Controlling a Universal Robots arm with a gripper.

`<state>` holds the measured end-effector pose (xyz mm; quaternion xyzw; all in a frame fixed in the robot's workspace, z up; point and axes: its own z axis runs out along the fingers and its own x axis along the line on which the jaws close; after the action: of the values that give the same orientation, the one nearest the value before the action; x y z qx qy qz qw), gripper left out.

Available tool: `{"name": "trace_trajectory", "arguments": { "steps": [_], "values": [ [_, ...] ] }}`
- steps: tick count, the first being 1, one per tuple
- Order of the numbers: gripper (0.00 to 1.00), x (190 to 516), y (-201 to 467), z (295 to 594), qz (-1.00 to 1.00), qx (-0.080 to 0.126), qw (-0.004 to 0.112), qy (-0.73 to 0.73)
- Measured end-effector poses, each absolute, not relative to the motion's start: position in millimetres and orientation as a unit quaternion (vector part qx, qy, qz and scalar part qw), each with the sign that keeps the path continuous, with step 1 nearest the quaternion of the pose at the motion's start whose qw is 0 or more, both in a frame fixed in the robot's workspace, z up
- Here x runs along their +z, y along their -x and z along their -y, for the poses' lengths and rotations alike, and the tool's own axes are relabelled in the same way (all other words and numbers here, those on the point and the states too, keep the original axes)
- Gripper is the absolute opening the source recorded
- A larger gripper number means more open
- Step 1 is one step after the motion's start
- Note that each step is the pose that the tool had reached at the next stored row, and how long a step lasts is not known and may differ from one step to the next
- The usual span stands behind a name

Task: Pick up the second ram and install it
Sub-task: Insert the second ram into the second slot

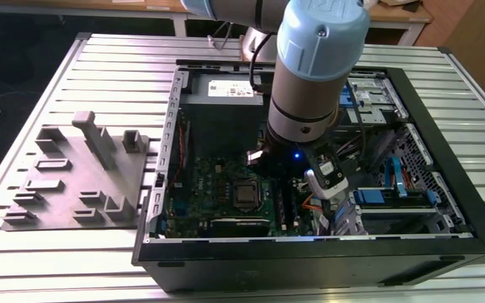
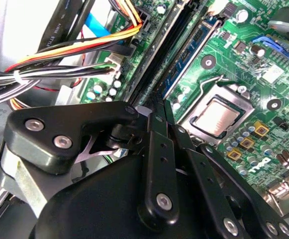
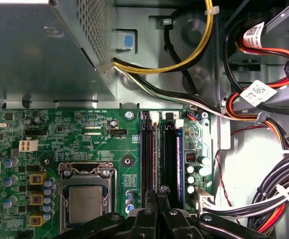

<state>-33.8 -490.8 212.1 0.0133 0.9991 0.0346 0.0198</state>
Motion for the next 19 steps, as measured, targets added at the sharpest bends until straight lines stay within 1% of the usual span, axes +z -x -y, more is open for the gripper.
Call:
{"name": "trace_trajectory", "arguments": {
  "steps": [15,16,17,19],
  "values": [
    [0.09,211.2,33.8,490.7,-0.999,0.035,0.020,-0.013],
    [0.09,211.0,33.8,490.6,-0.999,0.035,0.020,-0.013],
    [0.16,210.6,33.8,490.5,-0.999,0.036,0.020,-0.013],
    [0.16,211.2,33.8,490.7,-0.999,0.035,0.020,-0.013]
  ]
}}
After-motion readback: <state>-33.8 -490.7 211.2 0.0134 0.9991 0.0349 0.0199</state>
